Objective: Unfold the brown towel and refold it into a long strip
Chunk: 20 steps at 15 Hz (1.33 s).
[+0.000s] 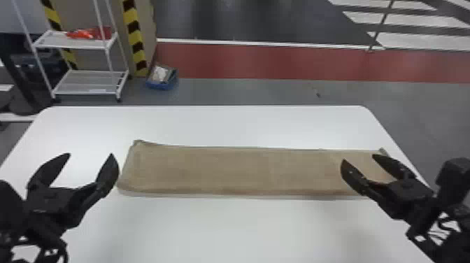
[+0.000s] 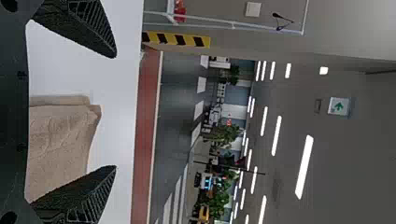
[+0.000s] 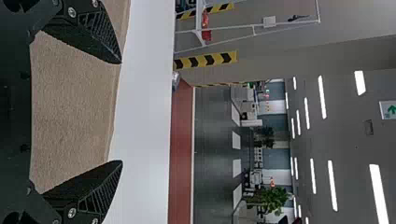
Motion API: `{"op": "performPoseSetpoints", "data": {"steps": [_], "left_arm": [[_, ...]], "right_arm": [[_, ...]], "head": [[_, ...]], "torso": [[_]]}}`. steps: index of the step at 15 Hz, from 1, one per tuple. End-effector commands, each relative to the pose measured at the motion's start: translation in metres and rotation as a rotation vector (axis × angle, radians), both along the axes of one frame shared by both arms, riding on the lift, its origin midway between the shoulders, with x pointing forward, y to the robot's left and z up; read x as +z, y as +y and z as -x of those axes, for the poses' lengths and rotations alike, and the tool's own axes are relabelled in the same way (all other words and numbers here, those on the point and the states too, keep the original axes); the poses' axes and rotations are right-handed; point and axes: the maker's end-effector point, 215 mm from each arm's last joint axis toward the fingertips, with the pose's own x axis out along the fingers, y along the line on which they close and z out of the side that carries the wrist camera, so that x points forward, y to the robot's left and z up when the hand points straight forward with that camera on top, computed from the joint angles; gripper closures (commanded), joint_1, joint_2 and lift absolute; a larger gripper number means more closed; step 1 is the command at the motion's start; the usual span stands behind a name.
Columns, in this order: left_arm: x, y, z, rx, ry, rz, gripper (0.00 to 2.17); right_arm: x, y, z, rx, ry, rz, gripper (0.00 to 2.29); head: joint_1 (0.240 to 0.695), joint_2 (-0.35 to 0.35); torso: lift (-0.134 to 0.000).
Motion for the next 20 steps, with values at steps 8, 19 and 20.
{"op": "performPoseSetpoints", "data": {"steps": [8,19,20], "left_arm": [[0.032,-0.049,0.036,-0.046,-0.104,0.016,0.03],[0.035,-0.076,0.045,-0.036,-0.084,-0.026,0.03],[0.034,-0.071,0.044,-0.017,-0.073,-0.031,0.03]], "right_arm": [[0.071,0.088,0.068,0.028,-0.22,-0.028,0.14],[0.054,0.099,0.067,-0.024,-0.161,-0.083,0.14],[0.053,0.101,0.067,-0.025,-0.152,-0.093,0.14]], "head": [[0.695,-0.018],[0.695,-0.035],[0.695,-0.033]], "torso": [[-0.123],[-0.123],[-0.123]]}}
